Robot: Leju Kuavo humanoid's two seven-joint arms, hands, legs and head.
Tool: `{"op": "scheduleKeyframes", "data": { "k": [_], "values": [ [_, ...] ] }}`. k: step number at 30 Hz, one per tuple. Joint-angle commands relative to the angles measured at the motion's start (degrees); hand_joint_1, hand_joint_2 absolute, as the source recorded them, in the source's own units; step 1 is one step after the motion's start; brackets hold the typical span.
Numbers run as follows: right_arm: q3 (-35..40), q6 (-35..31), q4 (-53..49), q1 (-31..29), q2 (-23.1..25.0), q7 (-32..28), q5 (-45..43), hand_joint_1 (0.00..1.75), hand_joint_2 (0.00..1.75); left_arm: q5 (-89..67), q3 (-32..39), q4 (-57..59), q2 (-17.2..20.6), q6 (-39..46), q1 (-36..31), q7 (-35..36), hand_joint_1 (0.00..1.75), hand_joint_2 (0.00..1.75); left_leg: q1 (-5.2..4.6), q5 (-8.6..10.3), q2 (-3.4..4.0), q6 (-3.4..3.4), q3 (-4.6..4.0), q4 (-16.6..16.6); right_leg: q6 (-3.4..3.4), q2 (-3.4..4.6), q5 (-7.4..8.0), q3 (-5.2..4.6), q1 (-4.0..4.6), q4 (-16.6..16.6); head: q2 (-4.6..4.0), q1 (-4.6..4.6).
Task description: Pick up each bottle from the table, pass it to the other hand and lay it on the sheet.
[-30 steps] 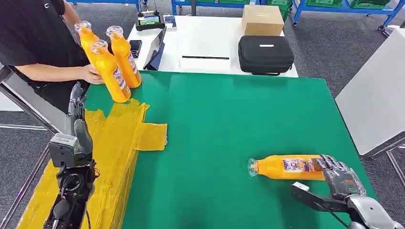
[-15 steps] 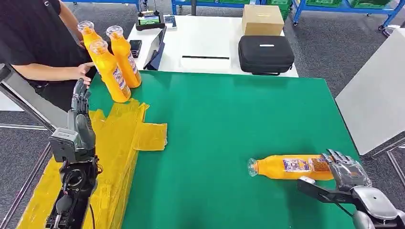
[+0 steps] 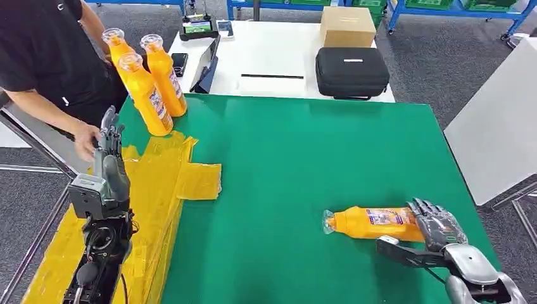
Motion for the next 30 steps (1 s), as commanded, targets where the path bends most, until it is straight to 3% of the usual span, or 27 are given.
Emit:
{"op": "scheduleKeyframes", "data": {
  "k": [1,15,16,23,26,30],
  "values": [
    [9.42,0.45,17.57,-14.62,4.04,-1.80,-0.70,0.00,1.75,0.68,-1.48,4.76,-0.06,-0.31,-3.46,0.35,0.00,0.00,0.08,-0.05,0.33,-0.12,0.24,-0.05,-0.03,0.31,0.09,0.19,0.07,-0.14,0.00,0.02],
    [14.88,-0.33,24.23,-17.40,3.89,-5.33,-3.93,0.03,1.75,1.94,-0.75,4.05,0.29,0.41,-1.52,0.00,0.00,0.00,0.04,0.03,0.13,-0.05,0.45,-0.11,0.12,0.17,0.16,0.39,0.07,-0.18,0.00,0.02],
    [14.97,-0.27,23.94,-17.16,3.75,-5.75,-4.47,1.73,1.75,1.97,-0.72,3.92,0.28,0.44,-1.46,-0.07,0.00,0.00,0.04,0.04,0.12,-0.01,0.44,-0.08,0.12,0.19,0.17,0.38,0.07,-0.15,0.00,0.00],
    [15.55,1.60,23.49,-15.66,4.50,-4.67,-6.66,1.75,1.75,2.21,-0.53,4.80,-0.04,0.22,-3.44,-0.01,0.00,0.00,0.02,0.09,0.00,-0.08,0.46,-0.09,0.11,0.06,0.19,0.47,0.05,-0.19,0.00,-0.02],
    [16.40,3.05,27.09,-19.46,6.27,-4.60,-7.07,1.75,1.75,2.36,-0.94,6.83,-0.12,-0.11,-6.12,0.56,0.00,0.00,0.08,0.08,-0.01,-0.05,0.54,-0.02,0.07,0.06,0.24,0.53,0.12,-0.20,0.00,0.02],
    [16.10,2.95,28.92,-20.30,7.01,-5.74,-9.09,1.75,1.75,2.80,-1.19,8.04,-0.04,-0.35,-6.99,1.31,0.00,0.00,0.06,0.12,0.03,-0.06,0.62,-0.07,0.02,0.09,0.32,0.60,0.09,-0.23,0.00,0.02]
  ]
}}
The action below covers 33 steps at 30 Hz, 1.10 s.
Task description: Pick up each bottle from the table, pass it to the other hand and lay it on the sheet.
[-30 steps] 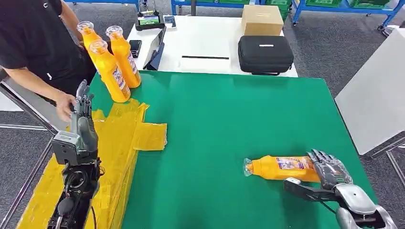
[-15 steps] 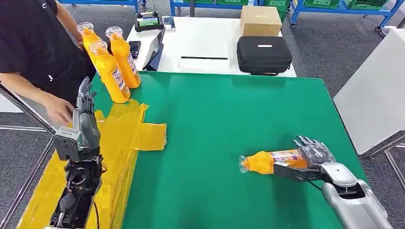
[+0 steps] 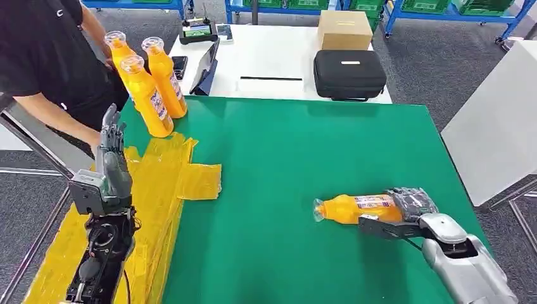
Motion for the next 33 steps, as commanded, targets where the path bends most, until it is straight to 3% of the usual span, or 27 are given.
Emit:
{"op": "scheduleKeyframes", "data": {
  "k": [1,5,10,12,13,15,17,20,23,27,33],
  "values": [
    [3.03,1.71,9.33,-2.34,4.32,-1.22,-2.38,1.75,1.75,0.83,-0.66,6.16,0.07,-0.54,-5.00,1.20,0.00,0.00,0.11,0.04,-0.06,-0.20,0.04,-0.08,-0.06,-0.16,0.05,0.10,0.11,-0.15,0.00,0.00],
    [-0.50,0.54,4.97,-0.45,6.05,-1.78,-7.74,1.75,1.75,5.46,-0.08,7.51,-0.11,-3.61,-4.65,5.09,0.00,0.00,0.14,0.05,-0.07,-0.29,0.06,-0.13,-0.09,-0.21,0.05,0.11,0.12,-0.19,0.00,0.00],
    [-0.61,0.88,3.38,0.09,5.80,-1.46,-8.14,1.75,1.75,5.62,-0.13,7.42,0.13,-3.72,-4.34,5.10,0.00,0.00,0.13,0.00,0.14,-0.21,0.13,-0.08,-0.08,-0.01,0.02,0.14,0.10,-0.11,0.00,0.00],
    [-5.10,-2.60,-0.11,1.96,7.18,-3.62,-13.70,1.75,1.75,11.92,1.41,7.08,-0.78,-7.08,-3.43,8.16,0.00,0.00,0.11,0.00,0.11,-0.16,0.16,-0.06,-0.06,-0.02,-0.01,0.16,0.08,-0.09,0.00,0.00],
    [-6.69,-4.49,-3.35,3.24,7.59,-4.47,-15.93,1.75,1.75,14.10,1.77,6.81,-0.68,-7.87,-2.18,9.67,0.00,1.75,0.13,0.00,0.07,-0.21,0.13,-0.07,-0.07,-0.08,-0.01,0.15,0.10,-0.11,0.00,0.00],
    [-12.00,-7.74,-12.53,5.31,10.62,-9.12,-27.06,1.75,1.75,26.37,3.66,7.12,-1.78,-14.53,0.63,14.15,0.00,1.75,0.08,-0.01,0.16,-0.14,0.21,-0.09,-0.06,0.05,-0.02,0.17,0.05,-0.08,0.00,0.00],
    [-12.92,-9.18,-20.66,7.28,12.43,-8.89,-31.41,1.75,1.75,31.26,3.13,7.55,-2.33,-17.15,2.83,14.73,0.00,1.75,0.06,-0.05,0.32,-0.22,0.14,-0.13,-0.08,0.17,-0.01,0.07,0.02,-0.07,0.00,0.02],
    [-12.43,-11.51,-25.49,6.12,19.78,-9.96,-34.38,1.75,1.75,35.76,0.73,8.26,-4.68,-18.89,2.74,15.54,0.00,1.75,0.08,-0.16,0.41,-0.27,-0.12,-0.06,-0.12,0.32,-0.07,-0.09,0.01,0.05,0.00,-0.07],
    [-7.80,-11.79,-21.70,0.89,23.20,-7.59,-34.59,1.75,1.75,35.84,-2.41,7.67,-5.70,-17.67,1.01,15.55,0.00,1.75,0.09,0.03,0.19,-0.26,-0.48,0.03,-0.04,0.08,-0.08,-0.49,0.01,0.11,0.00,0.02],
    [-6.77,-12.55,-19.40,-0.29,23.29,-8.10,-35.25,1.75,1.75,36.28,-3.20,7.09,-5.20,-16.80,0.70,15.66,0.00,1.75,0.10,0.13,0.11,-0.21,-0.66,0.02,0.00,0.01,-0.01,-0.62,0.00,0.12,0.00,-0.02],
    [-0.29,-14.55,2.76,-15.29,31.16,-4.98,-30.78,1.75,1.75,34.14,-6.15,7.41,-5.60,-14.94,-1.81,14.64,0.00,1.75,0.07,0.14,0.37,-0.22,-0.78,0.08,0.00,0.28,0.11,-0.74,0.00,0.16,0.00,0.00]
  ]
}}
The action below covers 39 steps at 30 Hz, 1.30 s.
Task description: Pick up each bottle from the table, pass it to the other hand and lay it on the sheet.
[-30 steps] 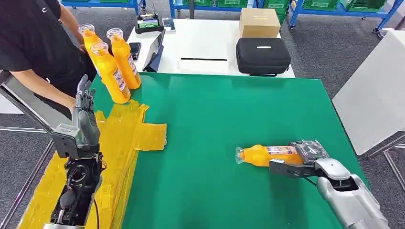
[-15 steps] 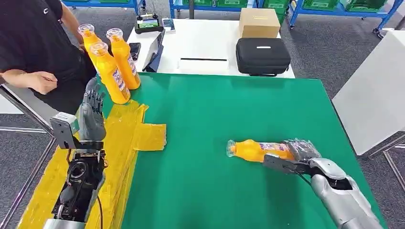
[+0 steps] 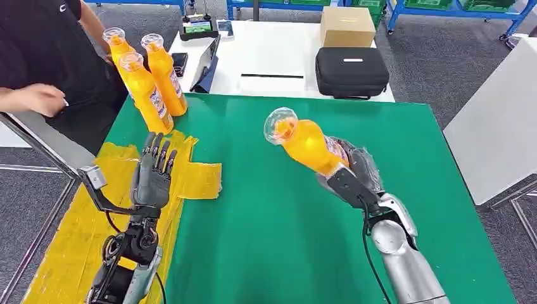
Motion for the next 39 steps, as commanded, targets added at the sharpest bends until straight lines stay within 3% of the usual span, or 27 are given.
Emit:
{"op": "scheduleKeyframes", "data": {
  "k": [1,5,21,25,32,39],
  "values": [
    [8.29,-1.60,26.79,-19.65,10.85,3.06,2.99,1.75,1.75,-1.65,-5.06,3.15,-0.31,1.76,-4.95,-0.90,0.00,1.75,0.03,-0.12,0.46,-0.19,0.13,0.09,-0.05,0.36,0.03,-0.01,0.03,0.07,0.00,0.02],
    [8.63,1.36,37.56,-25.75,14.32,4.92,1.77,1.75,1.75,-2.81,-6.65,3.66,-0.66,2.03,-5.99,-2.18,0.00,1.75,0.01,0.02,0.25,-0.20,0.13,0.03,-0.05,0.17,0.04,-0.02,0.03,0.05,0.00,0.02],
    [8.80,1.07,38.92,-26.12,14.40,4.33,1.68,1.75,1.75,-2.82,-6.84,3.32,-0.50,2.01,-5.72,-2.19,0.00,1.75,-0.02,0.15,-0.06,-0.20,-0.07,0.02,0.02,-0.09,0.01,-0.11,-0.01,0.04,0.00,0.02],
    [10.00,1.01,44.06,-28.95,17.13,6.77,3.90,1.75,1.75,-2.87,-7.52,3.03,-1.54,2.01,-6.08,-2.06,0.00,1.75,-0.01,0.10,-0.01,-0.25,-0.04,0.06,0.00,-0.05,-0.01,-0.10,0.01,0.08,0.00,0.02],
    [15.80,0.45,46.80,-31.50,23.19,7.81,9.37,1.75,1.75,-4.18,-8.62,2.98,-2.28,3.77,-7.89,-3.01,0.00,1.75,0.07,-0.03,0.13,-0.38,0.05,0.14,-0.06,0.02,-0.11,-0.07,0.06,0.19,0.00,0.02],
    [22.69,-0.72,42.54,-29.20,24.72,10.79,14.46,1.75,1.75,-1.79,-10.18,0.45,-3.92,4.19,-8.00,-2.62,0.00,1.75,0.10,0.10,-0.01,-0.21,-0.11,0.07,0.02,-0.06,-0.01,-0.18,0.07,0.07,0.00,0.02]
  ]
}}
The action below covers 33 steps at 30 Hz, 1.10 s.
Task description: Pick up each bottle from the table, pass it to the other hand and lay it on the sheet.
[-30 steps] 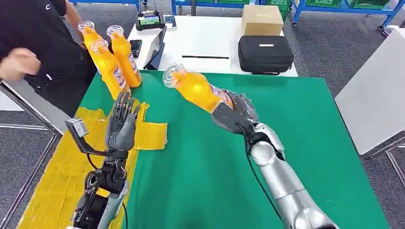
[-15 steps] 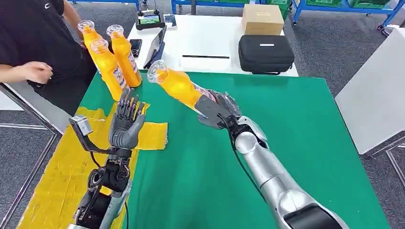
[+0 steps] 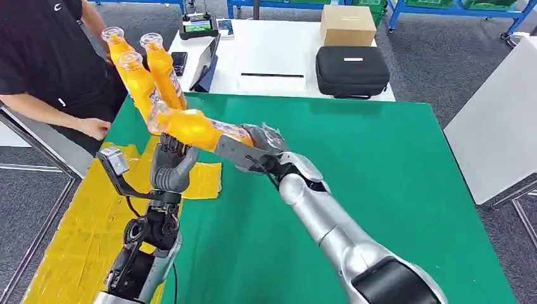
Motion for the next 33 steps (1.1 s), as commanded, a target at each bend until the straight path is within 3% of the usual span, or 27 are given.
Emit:
{"op": "scheduleKeyframes", "data": {
  "k": [1,6,14,27,33],
  "values": [
    [10.66,-0.68,1.41,-1.63,2.58,3.05,3.27,1.75,1.75,1.02,-4.61,0.82,-1.94,1.65,-3.49,0.69,0.00,1.75,0.06,-0.15,-0.05,-0.14,0.12,0.10,-0.02,-0.14,-0.15,0.16,0.06,0.06,0.00,0.00],
    [13.81,-1.04,3.20,-1.44,2.58,2.56,2.42,1.75,1.75,1.82,-8.12,2.46,-2.61,3.31,-5.71,0.74,0.00,1.75,-0.02,-0.06,-0.19,-0.11,0.05,0.06,-0.01,-0.25,-0.11,0.13,0.03,0.02,0.00,0.02],
    [33.47,-4.07,2.83,0.52,2.58,7.59,-7.62,1.75,1.75,6.08,-13.03,9.87,-5.94,8.74,-11.95,1.46,0.00,1.75,-0.04,-0.10,-0.31,-0.19,0.17,0.04,-0.05,-0.38,-0.18,0.27,0.04,-0.02,0.00,0.00],
    [43.60,-4.58,-0.92,0.47,2.58,11.21,-11.05,1.75,1.75,6.31,-14.70,11.93,-8.02,10.98,-13.18,1.02,0.00,1.75,-0.03,-0.06,-0.21,-0.11,-0.02,0.10,-0.02,-0.29,-0.11,0.04,0.06,0.01,0.00,0.00],
    [44.88,-4.84,-1.28,0.76,2.58,11.86,-10.90,1.75,1.75,6.16,-14.80,12.57,-8.14,11.11,-13.45,1.18,0.00,1.75,0.01,-0.18,-0.28,-0.20,0.12,0.13,-0.04,-0.39,-0.26,0.23,0.09,0.04,0.00,0.02]
  ]
}}
